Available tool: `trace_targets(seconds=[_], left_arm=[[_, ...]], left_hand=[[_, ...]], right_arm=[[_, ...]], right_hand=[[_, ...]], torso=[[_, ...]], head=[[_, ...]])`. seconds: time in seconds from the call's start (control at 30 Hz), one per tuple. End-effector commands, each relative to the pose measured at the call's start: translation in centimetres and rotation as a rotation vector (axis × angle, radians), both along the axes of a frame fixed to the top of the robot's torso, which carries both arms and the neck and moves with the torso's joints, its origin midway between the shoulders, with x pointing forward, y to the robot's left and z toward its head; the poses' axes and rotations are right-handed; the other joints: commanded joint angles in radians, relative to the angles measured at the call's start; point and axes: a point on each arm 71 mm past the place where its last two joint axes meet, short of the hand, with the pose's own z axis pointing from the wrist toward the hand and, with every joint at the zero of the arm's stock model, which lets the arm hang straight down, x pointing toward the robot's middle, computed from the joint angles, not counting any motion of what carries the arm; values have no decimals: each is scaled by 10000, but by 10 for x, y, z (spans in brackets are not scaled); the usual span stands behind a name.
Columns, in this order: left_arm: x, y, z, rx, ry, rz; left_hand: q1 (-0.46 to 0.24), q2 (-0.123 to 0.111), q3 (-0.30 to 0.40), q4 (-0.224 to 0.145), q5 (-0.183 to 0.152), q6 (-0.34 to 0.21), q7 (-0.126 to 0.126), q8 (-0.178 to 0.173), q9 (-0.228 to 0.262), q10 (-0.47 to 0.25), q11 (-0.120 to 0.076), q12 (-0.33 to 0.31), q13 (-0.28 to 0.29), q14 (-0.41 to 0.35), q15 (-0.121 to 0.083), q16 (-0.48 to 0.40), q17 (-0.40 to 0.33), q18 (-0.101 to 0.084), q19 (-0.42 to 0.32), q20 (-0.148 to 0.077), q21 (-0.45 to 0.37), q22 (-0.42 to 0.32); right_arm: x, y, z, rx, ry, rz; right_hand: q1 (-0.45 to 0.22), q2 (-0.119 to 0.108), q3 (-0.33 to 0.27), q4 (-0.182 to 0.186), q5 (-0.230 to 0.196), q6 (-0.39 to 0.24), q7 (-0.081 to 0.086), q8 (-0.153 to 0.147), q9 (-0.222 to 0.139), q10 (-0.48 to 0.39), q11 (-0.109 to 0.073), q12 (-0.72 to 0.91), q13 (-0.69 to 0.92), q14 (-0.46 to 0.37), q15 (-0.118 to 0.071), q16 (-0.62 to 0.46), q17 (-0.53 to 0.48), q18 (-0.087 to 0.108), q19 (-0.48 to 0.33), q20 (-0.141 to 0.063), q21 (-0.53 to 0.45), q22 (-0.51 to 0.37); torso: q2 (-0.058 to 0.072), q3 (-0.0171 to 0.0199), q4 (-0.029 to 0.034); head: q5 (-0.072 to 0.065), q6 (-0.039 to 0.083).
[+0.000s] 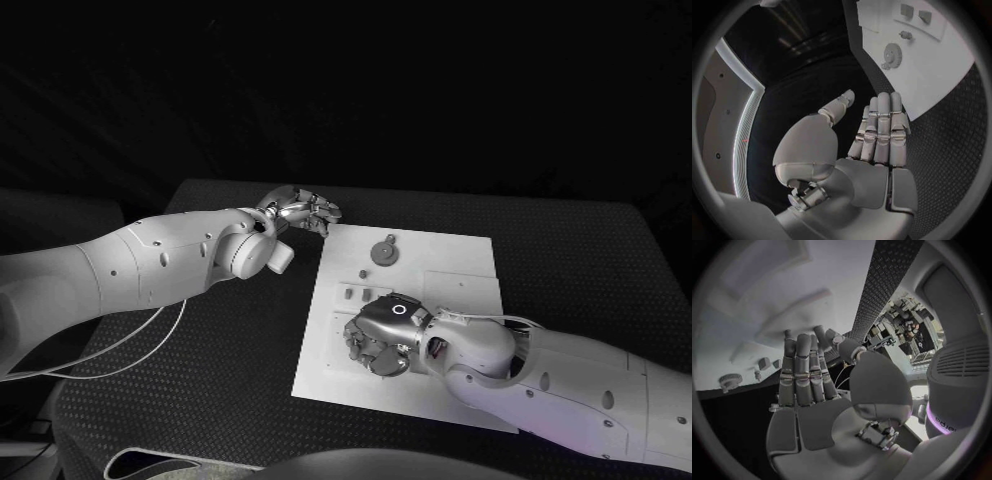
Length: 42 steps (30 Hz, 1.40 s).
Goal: Assemble the parts on the task board
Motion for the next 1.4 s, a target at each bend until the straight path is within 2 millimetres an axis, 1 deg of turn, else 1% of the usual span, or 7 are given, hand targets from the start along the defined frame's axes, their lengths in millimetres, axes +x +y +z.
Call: trace_targets(seconds=[0.03, 0.53, 0.87, 1.1, 1.23, 1.33, 1.4], left_arm=[[0, -2, 1, -102, -61, -69], [0, -1, 1, -96, -62, -48], [2, 2, 1, -98, -60, 47], [3, 4, 0, -62, -64, 103], [4, 4, 0, -54, -73, 120], [4, 4, 0, -56, -65, 121], [4, 5, 0, -54, -59, 134]], left_hand=[[-65, -9, -15, 35, 26, 3, 48, 68, -10, -93, 5, 4, 15, 84, -10, -61, 13, 41, 89, 6, -44, -16], [-62, -12, -15, 34, 27, -1, 49, 70, -13, -97, 6, 3, 17, 83, -9, -66, 20, 41, 88, 6, -45, -17], [-60, -14, -15, 33, 27, -2, 49, 73, -14, -99, 6, 3, 19, 83, -9, -70, 25, 42, 87, 7, -45, -17], [-62, -13, -16, 35, 27, -2, 49, 75, -15, -101, 7, 3, 20, 83, -9, -72, 28, 41, 87, 8, -45, -18], [-66, -11, -17, 38, 26, -1, 49, 76, -16, -102, 7, 3, 21, 82, -8, -74, 30, 40, 86, 9, -45, -18], [-69, -10, -18, 40, 26, -1, 49, 77, -16, -101, 8, 3, 21, 82, -7, -75, 31, 39, 86, 9, -45, -18], [-69, -10, -18, 40, 26, 0, 49, 78, -16, -101, 8, 3, 22, 81, -7, -76, 31, 39, 86, 10, -45, -18]], right_arm=[[-1, -3, -4, -50, 187, -72], [0, -13, 5, 1004, 81, -473], [21, -36, 48, 3145, 435, -1618], [49, -80, 63, 3182, 1930, -3449], [63, -114, 63, 2561, 2627, -4570], [64, -137, 55, 1546, 3600, -5324], [63, -147, 52, 1259, 4046, -5739]], right_hand=[[-22, -145, -19, 56, 36, -118, 30, -74, -18, -113, 27, -67, 12, -50, 22, 53, -13, 58, -76, -17, 2, 207], [15, -420, -17, 170, 35, -501, 199, -269, -68, -489, 147, -286, 12, -48, 123, 192, -24, 58, -41, -30, 92, 211], [142, -465, -55, 268, 37, -629, 258, -299, -55, -508, 113, -264, 101, 119, 79, 810, 220, 58, 210, -163, 445, 244], [53, -264, -126, 373, 33, -561, 239, -234, -12, 43, -87, 58, 366, 141, -102, 1189, 309, 58, 314, -245, 702, 230], [-243, -116, -219, 589, 32, -276, 108, -42, 115, 501, -248, 346, 644, 61, -236, 1227, 241, 52, 250, -233, 735, 206], [-416, -107, -368, 736, 27, -141, -130, 83, 273, 1426, -586, 1324, 1679, 308, -530, 1496, 274, 58, 421, -306, 827, 194], [-533, -115, -428, 811, 37, -135, -145, 90, 290, 1480, -606, 1467, 1862, 373, -555, 1596, 319, 58, 448, -304, 838, 190]], torso=[[1, -2, 0], [0, -4, 3], [-21, 9, -34], [-29, 10, -32], [-48, -2, -41], [-60, -5, -53], [-73, 3, -68]], head=[[-9, 10], [-54, 33], [-175, 194], [-297, 337], [-410, 417], [-565, 488], [-679, 532]])
